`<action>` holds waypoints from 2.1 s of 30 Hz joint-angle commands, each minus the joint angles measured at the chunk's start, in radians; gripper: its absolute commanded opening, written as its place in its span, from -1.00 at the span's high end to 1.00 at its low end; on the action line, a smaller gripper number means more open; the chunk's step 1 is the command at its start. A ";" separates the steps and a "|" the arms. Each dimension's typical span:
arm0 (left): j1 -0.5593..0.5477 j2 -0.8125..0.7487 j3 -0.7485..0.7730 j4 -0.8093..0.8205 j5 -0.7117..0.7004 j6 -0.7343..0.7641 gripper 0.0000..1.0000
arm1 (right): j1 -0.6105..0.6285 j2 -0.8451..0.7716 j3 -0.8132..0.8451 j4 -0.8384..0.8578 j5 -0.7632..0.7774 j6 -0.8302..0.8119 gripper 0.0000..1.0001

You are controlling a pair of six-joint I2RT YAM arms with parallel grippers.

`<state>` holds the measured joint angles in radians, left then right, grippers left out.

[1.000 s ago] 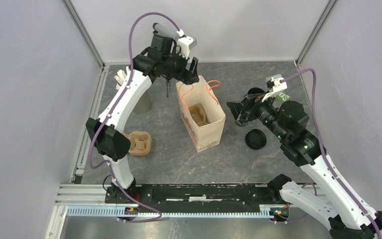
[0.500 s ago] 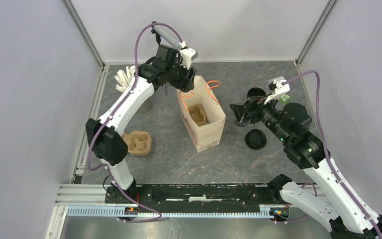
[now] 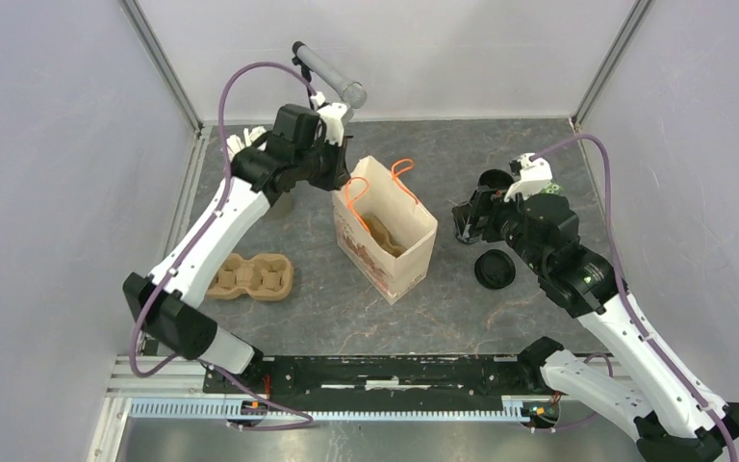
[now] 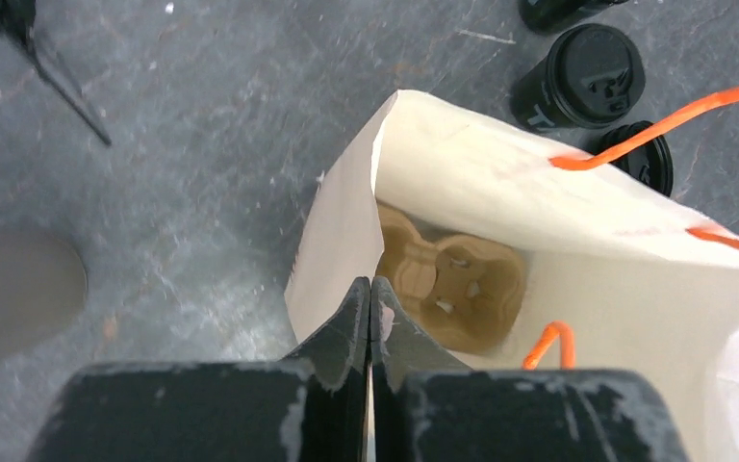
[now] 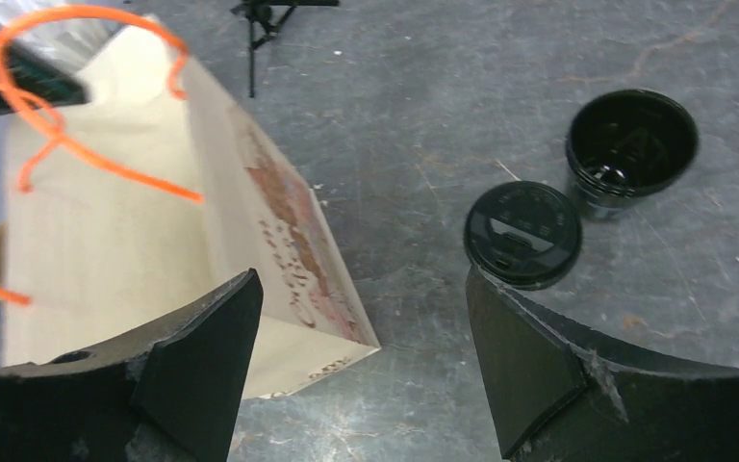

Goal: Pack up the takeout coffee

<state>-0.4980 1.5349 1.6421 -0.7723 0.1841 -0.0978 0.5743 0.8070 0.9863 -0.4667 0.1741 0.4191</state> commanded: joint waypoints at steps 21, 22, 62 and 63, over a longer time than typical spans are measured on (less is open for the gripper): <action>-0.003 -0.350 -0.274 0.051 -0.129 -0.462 0.04 | -0.131 0.400 0.105 -0.103 0.091 -0.180 -0.87; -0.002 -0.347 -0.262 0.030 -0.137 -0.449 -0.09 | -0.138 0.412 0.107 -0.104 0.085 -0.186 -0.91; 0.026 -0.102 -0.081 -0.124 -0.079 -0.175 0.08 | -0.236 0.653 0.171 -0.039 0.024 -0.278 -0.96; 0.025 -0.102 -0.080 -0.126 -0.060 -0.188 0.18 | -0.240 0.657 0.169 -0.036 0.020 -0.281 -0.96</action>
<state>-0.4770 1.4448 1.5658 -0.8894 0.0410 -0.2832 0.3531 1.4475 1.1225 -0.5358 0.2089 0.1585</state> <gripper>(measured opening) 0.482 0.979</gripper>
